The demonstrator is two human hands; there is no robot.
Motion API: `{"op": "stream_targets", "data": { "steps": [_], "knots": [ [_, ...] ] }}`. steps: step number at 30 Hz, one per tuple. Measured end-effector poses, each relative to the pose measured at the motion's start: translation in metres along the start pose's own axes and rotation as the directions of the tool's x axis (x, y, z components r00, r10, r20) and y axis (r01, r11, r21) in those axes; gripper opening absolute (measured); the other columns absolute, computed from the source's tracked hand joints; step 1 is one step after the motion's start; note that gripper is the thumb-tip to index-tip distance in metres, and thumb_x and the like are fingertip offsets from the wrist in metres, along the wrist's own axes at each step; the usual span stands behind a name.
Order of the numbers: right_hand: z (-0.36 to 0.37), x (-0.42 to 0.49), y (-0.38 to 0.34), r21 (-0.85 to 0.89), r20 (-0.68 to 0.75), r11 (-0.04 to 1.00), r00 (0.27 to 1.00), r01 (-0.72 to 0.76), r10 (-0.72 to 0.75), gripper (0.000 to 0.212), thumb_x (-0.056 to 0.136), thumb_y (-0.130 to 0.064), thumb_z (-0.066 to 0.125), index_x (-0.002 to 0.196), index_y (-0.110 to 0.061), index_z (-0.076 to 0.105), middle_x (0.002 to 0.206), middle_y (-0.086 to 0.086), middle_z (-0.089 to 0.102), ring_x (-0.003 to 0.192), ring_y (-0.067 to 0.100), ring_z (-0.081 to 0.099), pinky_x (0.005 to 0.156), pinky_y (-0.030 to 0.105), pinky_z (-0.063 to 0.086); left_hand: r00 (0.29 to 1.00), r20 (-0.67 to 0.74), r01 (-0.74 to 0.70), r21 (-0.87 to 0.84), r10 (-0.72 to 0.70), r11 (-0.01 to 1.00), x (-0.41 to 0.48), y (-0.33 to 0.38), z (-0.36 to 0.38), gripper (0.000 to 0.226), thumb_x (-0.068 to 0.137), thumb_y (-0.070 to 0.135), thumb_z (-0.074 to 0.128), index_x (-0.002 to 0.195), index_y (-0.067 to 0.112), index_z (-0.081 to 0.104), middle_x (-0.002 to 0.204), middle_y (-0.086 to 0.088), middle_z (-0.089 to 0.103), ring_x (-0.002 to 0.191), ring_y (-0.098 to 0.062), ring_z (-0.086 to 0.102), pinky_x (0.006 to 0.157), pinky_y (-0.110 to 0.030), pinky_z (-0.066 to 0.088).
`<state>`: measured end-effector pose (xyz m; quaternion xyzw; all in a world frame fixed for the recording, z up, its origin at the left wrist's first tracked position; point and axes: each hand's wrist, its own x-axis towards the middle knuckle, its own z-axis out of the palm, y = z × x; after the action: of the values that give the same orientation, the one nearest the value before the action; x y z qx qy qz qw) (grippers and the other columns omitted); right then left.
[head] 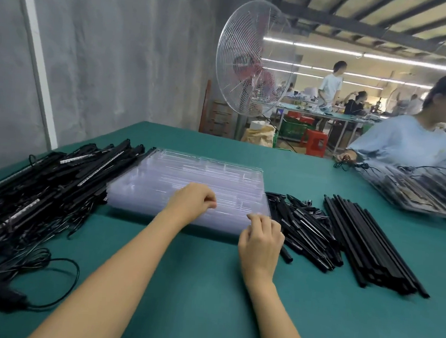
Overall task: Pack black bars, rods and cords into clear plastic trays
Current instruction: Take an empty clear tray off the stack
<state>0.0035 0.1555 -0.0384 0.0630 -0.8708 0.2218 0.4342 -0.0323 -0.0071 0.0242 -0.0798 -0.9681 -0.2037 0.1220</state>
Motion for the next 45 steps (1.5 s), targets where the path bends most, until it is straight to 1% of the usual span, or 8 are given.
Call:
{"op": "stream_targets", "data": {
  "steps": [14,19,29,32,35,38,41,45],
  "knots": [
    [0.004,0.000,0.003,-0.046,0.027,0.999,1.000,0.003,-0.002,0.073,0.048,0.009,0.076,0.118,-0.009,0.066,0.087,0.009,0.065,0.075,0.030,0.063,0.061,0.039,0.050,0.951,-0.012,-0.290,0.321,0.310,0.902,0.006,-0.004,0.001,0.028,0.094,0.031,0.055,0.114,0.012,0.052,0.099,-0.004,0.043,0.098,-0.022,0.042,0.075,-0.030,0.040],
    [0.005,-0.003,0.004,-0.058,0.043,0.998,0.998,-0.039,0.042,0.069,0.048,0.007,0.076,0.115,-0.006,0.066,0.091,0.006,0.067,0.081,0.029,0.065,0.063,0.039,0.052,0.930,-0.113,-0.282,0.387,0.349,0.878,0.017,0.004,-0.012,0.025,0.091,-0.004,0.047,0.108,0.011,0.057,0.086,-0.004,0.034,0.083,-0.020,0.036,0.059,-0.032,0.035],
    [0.006,-0.002,0.022,0.278,0.254,0.940,0.959,-0.196,0.125,0.041,0.083,0.009,0.049,0.119,-0.005,0.064,0.121,0.000,0.062,0.117,0.016,0.047,0.102,0.027,0.039,0.591,-0.555,-0.430,0.398,0.586,0.810,-0.011,0.039,-0.086,0.033,0.065,-0.024,0.067,0.086,0.001,0.072,0.066,-0.015,0.044,0.060,-0.028,0.046,0.041,-0.036,0.045],
    [-0.016,0.011,0.018,0.552,0.277,0.672,0.868,-0.494,0.412,0.038,0.083,0.014,0.044,0.084,-0.011,0.072,0.092,-0.003,0.069,0.090,0.013,0.059,0.078,0.013,0.047,0.576,-0.391,-0.542,0.475,0.718,0.693,-0.067,0.042,-0.062,0.043,0.060,-0.022,0.054,0.087,0.008,0.069,0.067,-0.010,0.048,0.061,-0.024,0.045,0.044,-0.029,0.042],
    [-0.041,0.025,0.036,0.760,0.512,-0.016,0.583,-0.650,0.631,0.025,0.089,0.004,0.045,0.083,-0.007,0.066,0.078,0.004,0.068,0.070,0.021,0.065,0.058,0.022,0.053,0.598,-0.235,-0.594,0.511,0.766,0.621,-0.118,0.045,-0.034,0.040,0.054,-0.008,0.055,0.084,0.014,0.071,0.066,-0.003,0.051,0.058,-0.018,0.046,0.048,-0.024,0.040],
    [-0.079,0.017,0.070,0.597,0.802,-0.572,0.435,-0.563,0.410,0.051,0.098,-0.049,0.030,0.105,-0.005,0.056,0.098,0.018,0.067,0.089,0.032,0.064,0.081,0.049,0.049,0.637,-0.120,-0.634,0.480,0.761,0.606,-0.158,0.049,-0.015,0.038,0.052,-0.003,0.063,0.082,0.020,0.072,0.066,0.002,0.052,0.055,-0.015,0.048,0.048,-0.023,0.042],
    [-0.109,-0.005,0.099,0.519,0.852,-0.353,0.437,-0.778,0.289,0.057,0.093,-0.059,0.032,0.108,-0.011,0.056,0.104,0.013,0.069,0.097,0.032,0.061,0.085,0.051,0.047,0.661,-0.042,-0.669,0.419,0.749,0.614,-0.192,0.058,-0.002,0.041,0.046,0.005,0.069,0.081,0.025,0.071,0.067,0.005,0.052,0.057,-0.012,0.049,0.048,-0.020,0.041],
    [-0.135,-0.027,0.095,0.416,0.823,0.175,0.451,-0.892,0.345,0.008,0.089,-0.002,0.057,0.096,-0.006,0.056,0.079,0.009,0.072,0.063,0.025,0.067,0.054,0.032,0.054,0.720,0.135,-0.693,0.177,0.680,0.699,-0.221,0.071,0.008,0.041,0.071,0.025,0.075,0.112,0.026,0.067,0.088,-0.002,0.058,0.080,-0.017,0.055,0.068,-0.025,0.047]
  ]
}}
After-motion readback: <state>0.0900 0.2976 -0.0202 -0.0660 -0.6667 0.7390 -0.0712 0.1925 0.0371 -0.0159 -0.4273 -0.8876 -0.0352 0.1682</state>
